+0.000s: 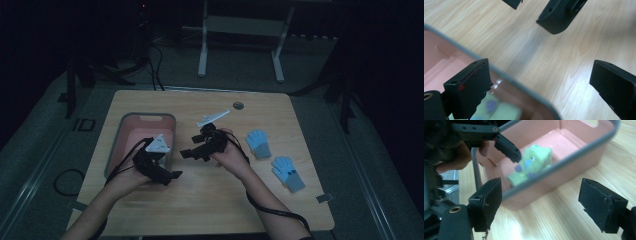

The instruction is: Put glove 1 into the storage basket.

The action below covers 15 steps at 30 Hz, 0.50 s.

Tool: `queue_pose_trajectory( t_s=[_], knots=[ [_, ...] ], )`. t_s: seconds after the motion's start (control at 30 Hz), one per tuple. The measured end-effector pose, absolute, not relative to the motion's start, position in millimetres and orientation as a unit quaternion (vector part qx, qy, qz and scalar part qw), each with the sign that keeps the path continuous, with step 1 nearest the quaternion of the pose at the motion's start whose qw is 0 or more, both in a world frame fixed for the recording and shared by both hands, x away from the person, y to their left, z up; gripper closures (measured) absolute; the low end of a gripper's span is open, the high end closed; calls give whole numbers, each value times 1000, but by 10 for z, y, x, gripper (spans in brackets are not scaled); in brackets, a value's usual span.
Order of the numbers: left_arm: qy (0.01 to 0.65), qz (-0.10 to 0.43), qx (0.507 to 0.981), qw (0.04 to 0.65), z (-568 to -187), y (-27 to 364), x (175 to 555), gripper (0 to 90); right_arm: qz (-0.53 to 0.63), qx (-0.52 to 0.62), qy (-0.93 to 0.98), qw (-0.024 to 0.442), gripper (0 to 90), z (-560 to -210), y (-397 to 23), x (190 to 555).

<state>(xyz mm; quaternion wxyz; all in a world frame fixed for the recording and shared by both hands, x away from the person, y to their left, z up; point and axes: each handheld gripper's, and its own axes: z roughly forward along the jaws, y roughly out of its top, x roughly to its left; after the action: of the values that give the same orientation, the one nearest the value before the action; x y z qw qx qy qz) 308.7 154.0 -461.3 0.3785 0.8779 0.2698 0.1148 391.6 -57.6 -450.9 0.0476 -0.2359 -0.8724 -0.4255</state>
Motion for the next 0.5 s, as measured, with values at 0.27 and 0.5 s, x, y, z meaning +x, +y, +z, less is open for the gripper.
queue_pose_trajectory(
  t_s=[0.27,0.5],
  knots=[
    [251,106,877,396,-4646,1190,3031,39,-429,-250,-867,37,185,-4589,-989,3883],
    [234,100,878,406,-4695,934,3025,39,-426,-263,-865,32,183,-4668,-1282,3864]
  ],
)
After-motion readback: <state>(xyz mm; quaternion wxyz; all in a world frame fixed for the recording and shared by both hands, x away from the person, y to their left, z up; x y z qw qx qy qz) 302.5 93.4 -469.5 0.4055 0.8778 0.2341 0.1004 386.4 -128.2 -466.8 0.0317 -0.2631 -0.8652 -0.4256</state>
